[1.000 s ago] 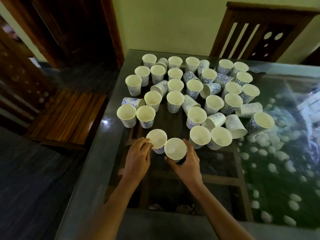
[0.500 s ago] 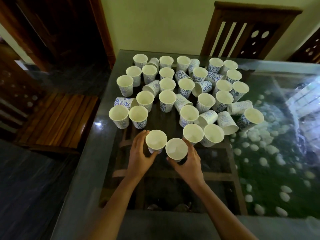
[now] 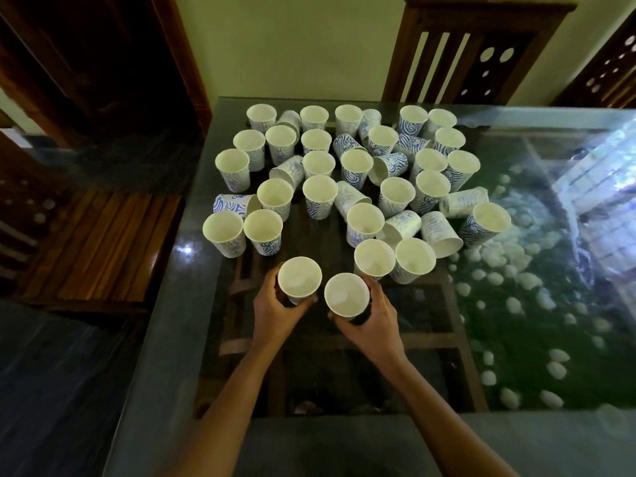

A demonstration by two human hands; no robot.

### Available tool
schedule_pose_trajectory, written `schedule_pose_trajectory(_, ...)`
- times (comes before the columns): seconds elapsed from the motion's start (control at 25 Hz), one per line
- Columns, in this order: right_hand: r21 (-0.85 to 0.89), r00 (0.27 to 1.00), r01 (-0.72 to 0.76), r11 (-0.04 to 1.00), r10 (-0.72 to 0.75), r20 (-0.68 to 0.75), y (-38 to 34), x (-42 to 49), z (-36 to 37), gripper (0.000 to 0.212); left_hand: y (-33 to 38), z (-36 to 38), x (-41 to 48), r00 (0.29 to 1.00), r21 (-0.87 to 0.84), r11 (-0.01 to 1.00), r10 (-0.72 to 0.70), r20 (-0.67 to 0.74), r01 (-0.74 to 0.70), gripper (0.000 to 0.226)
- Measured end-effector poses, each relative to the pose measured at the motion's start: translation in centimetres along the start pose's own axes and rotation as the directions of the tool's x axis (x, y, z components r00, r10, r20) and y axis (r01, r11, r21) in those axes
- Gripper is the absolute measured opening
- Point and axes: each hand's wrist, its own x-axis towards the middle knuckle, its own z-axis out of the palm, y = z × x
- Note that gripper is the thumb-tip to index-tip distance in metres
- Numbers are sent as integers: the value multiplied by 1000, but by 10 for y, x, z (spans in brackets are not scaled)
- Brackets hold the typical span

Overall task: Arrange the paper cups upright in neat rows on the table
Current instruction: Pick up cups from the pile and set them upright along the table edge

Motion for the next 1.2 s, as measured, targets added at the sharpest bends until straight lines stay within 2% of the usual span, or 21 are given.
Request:
schedule_pose_trajectory(0.24, 29, 998, -2, 1000, 4, -58, 8, -20, -26, 79, 11, 10, -21, 995, 30, 995, 97, 13, -97, 75)
schedule_pose_trajectory(0.48, 36, 972, 8, 999, 1, -235, 40, -49, -98, 74, 58, 64, -58, 982, 20, 986, 162, 96, -165, 78)
schedule_pose_trajectory(0.68, 47, 922, 4, 999, 14, -386, 95, -90, -210, 71, 125, 166, -112, 943, -53, 966, 258, 211, -253, 77)
schedule_pose_trajectory(0.92, 79, 844, -31, 996, 68, -531, 163, -139, -350, 72, 203, 304, -189, 851, -194, 928, 370, 374, -318, 71)
schedule_pose_trajectory(1.04, 90, 797, -64, 994, 106, -595, 194, -159, -404, 72, 233, 361, -218, 800, -251, 921, 386, 460, -300, 70)
schedule_pose_trajectory(1.2, 97, 764, -100, 990, 139, -630, 232, -163, -453, 75, 257, 423, -232, 770, -276, 927, 366, 522, -254, 72)
